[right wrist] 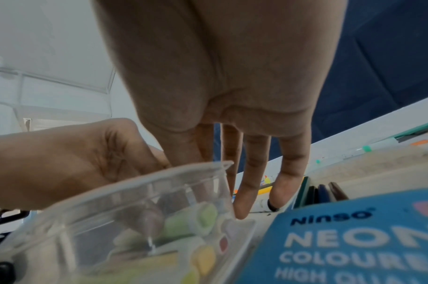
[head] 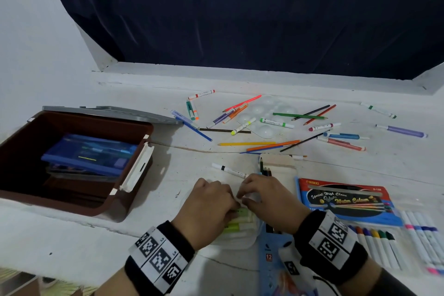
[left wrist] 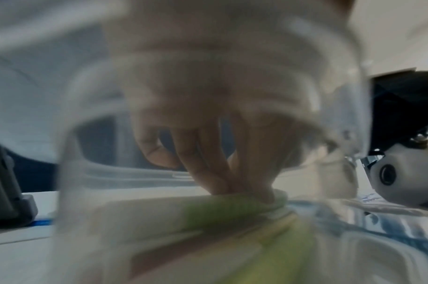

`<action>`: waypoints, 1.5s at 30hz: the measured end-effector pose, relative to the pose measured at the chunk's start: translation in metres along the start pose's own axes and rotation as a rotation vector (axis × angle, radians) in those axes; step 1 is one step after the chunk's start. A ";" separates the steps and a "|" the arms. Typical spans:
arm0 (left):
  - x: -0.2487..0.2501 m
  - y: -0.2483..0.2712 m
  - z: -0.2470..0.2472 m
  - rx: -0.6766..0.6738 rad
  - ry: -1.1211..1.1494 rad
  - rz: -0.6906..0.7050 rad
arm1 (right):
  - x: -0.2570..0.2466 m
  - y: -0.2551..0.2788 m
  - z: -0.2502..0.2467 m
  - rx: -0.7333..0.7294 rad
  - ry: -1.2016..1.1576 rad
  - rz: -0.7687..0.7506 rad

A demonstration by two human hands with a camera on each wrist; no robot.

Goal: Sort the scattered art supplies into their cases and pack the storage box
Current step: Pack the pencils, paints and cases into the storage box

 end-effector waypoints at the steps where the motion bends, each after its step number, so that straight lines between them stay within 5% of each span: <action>1: -0.002 0.000 0.001 0.006 0.003 -0.011 | 0.001 0.000 0.000 0.003 -0.005 0.003; 14: -0.012 0.004 0.001 0.069 0.037 -0.217 | 0.005 -0.001 0.003 0.011 -0.025 -0.022; 21: -0.015 0.003 0.002 -0.022 0.021 -0.238 | 0.003 -0.002 0.002 0.004 -0.044 -0.016; 45: -0.021 0.000 -0.001 -0.033 0.125 -0.268 | 0.004 -0.004 -0.004 -0.072 -0.035 -0.039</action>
Point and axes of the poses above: each hand's wrist, its own y-axis away from the middle knuckle, its own z-axis out of the palm, x = y × z, the point moved 4 cm from there along -y, towards the middle knuckle, and after that the axes turned 13 degrees about x, right-handed, at the moved point
